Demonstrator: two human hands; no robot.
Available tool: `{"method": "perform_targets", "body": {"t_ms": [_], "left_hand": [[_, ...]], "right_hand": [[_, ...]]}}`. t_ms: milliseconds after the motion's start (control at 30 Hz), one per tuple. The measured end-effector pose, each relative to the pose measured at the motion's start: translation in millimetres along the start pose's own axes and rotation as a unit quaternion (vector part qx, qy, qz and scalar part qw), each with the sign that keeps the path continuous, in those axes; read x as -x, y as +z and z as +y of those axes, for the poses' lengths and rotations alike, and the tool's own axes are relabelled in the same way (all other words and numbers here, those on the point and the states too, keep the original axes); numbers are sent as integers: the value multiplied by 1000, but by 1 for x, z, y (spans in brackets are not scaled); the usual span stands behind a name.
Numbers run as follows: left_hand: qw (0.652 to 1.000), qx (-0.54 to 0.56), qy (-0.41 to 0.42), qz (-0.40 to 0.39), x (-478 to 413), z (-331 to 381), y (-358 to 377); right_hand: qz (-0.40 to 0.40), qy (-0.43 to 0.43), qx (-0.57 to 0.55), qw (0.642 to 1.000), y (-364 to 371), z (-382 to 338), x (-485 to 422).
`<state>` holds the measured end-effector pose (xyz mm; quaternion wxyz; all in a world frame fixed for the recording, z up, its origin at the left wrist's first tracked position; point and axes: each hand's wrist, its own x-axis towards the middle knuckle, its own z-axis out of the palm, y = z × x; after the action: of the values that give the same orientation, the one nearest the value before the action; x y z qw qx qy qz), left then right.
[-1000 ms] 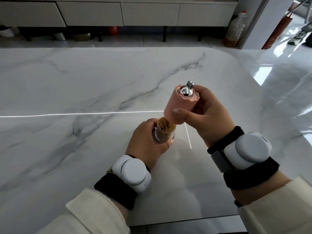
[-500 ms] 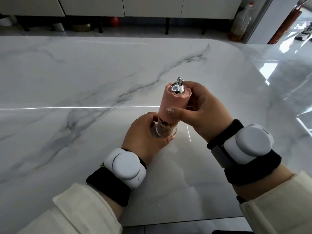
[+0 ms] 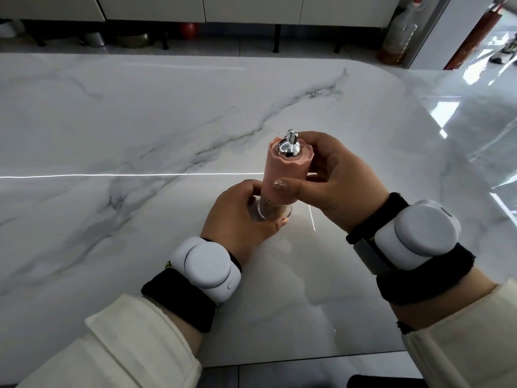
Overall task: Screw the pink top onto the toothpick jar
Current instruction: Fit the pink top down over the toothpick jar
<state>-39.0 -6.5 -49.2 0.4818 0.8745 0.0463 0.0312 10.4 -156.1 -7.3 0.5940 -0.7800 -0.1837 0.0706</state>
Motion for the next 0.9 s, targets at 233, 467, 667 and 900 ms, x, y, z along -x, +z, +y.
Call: {"method": "perform_targets", "body": {"t_ms": [233, 467, 667, 900], "left_hand": [[1000, -3, 1, -2, 1, 1, -1], [1000, -25, -5, 1, 0, 0, -1], [1000, -23, -10, 0, 2, 2, -2], [1000, -21, -8, -6, 3, 3, -3]], "right_hand": [[8, -16, 18, 1000, 1, -3, 3], [28, -7, 11, 1000, 5, -1, 0], [27, -4, 24, 999, 8, -1, -6], [30, 13, 47, 998, 9, -2, -12]]}}
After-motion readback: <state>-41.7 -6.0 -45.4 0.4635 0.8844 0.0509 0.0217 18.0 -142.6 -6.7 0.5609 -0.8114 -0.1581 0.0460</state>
